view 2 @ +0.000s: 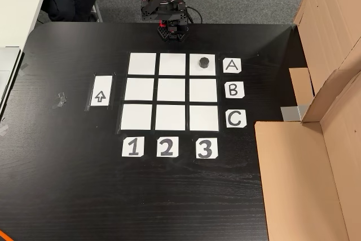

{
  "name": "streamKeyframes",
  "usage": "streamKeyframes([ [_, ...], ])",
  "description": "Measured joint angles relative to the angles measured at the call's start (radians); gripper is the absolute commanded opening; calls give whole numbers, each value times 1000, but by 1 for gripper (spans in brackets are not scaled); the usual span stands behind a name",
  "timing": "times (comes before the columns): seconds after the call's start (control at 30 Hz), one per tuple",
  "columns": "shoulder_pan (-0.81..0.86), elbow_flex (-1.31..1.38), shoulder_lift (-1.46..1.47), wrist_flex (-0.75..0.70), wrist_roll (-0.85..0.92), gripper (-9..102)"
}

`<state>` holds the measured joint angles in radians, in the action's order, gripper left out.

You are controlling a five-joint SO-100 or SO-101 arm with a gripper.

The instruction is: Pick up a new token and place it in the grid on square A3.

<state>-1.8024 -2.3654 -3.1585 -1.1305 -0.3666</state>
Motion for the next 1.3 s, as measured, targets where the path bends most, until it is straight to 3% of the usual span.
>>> streamKeyframes([
  [1.3,133,-135,-112,0,0,-1],
])
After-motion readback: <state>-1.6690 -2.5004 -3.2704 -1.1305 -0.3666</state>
